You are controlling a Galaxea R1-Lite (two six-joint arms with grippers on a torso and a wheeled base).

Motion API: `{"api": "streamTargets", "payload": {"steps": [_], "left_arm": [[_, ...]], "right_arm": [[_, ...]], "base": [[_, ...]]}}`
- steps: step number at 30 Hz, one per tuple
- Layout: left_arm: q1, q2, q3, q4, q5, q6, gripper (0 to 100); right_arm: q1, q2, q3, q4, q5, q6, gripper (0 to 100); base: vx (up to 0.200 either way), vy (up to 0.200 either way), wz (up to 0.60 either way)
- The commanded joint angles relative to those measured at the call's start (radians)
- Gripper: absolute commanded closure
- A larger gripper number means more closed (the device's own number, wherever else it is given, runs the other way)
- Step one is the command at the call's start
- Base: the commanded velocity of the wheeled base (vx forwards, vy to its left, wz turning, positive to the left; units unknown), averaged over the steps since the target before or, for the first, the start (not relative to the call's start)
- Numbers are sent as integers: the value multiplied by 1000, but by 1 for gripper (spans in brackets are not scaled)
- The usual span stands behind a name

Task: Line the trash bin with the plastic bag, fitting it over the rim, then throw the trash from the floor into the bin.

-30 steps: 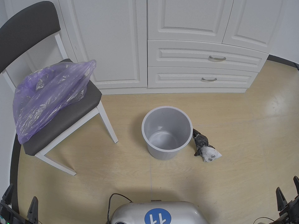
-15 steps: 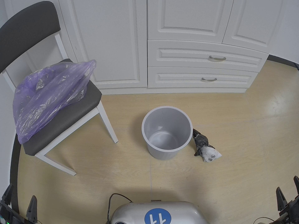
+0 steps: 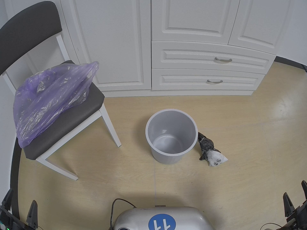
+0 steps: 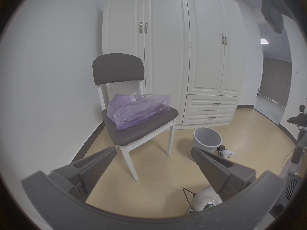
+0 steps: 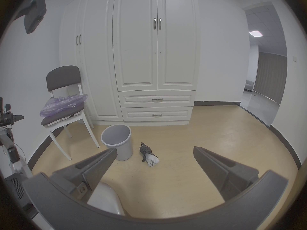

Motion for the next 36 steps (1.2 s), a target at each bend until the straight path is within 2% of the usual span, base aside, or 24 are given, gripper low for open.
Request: {"api": "streamTargets", "payload": {"steps": [1,7,10,13,16,18,19,23,25,27,28,30,32,34,36], "left_arm": [[1,-16,18,0,-1,3,0],[1,-16,18,-2,-33,49,0],[2,-16,16,0,-28,30,0],[2,-16,16,-2,16,-42,0],[4,-16,18,-3,27,-43,0],[7,-16,18,-12,27,-25,0],[5,-16,18,-15,16,14,0],[4,-16,13,-26,15,10,0],[1,-15,-34,-74,28,-48,0],[-1,-12,-136,-83,30,-177,0],[-1,-12,-166,-51,27,-183,0],[-1,-15,-186,9,28,-138,0],[-1,-15,-185,43,33,-94,0],[-1,-15,-185,46,33,-89,0],[-1,-12,-196,49,36,-85,0]], "right_arm": [[0,-16,18,-1,-1,-2,0],[0,-16,18,-1,2,-17,0],[0,-16,18,-1,1,-2,0],[1,-16,18,-1,-5,35,0],[1,-16,18,-4,-5,32,0],[1,-16,18,-4,-7,20,0],[0,-16,18,-4,-2,-9,0],[0,-16,18,-7,5,-8,0],[1,-16,18,-10,2,23,0],[1,-16,18,-11,1,23,0],[1,-16,18,-13,4,12,0],[1,-16,10,-19,5,9,0],[6,-13,-62,-51,27,44,0],[7,5,-137,-40,64,95,0],[7,34,-165,-8,78,87,0]], "base": [[0,0,0],[0,0,0],[0,0,0],[0,0,0],[0,0,0],[0,0,0],[0,0,0],[0,0,0],[0,0,0],[0,0,0],[0,0,0],[0,0,0],[0,0,0],[0,0,0],[0,0,0]]}}
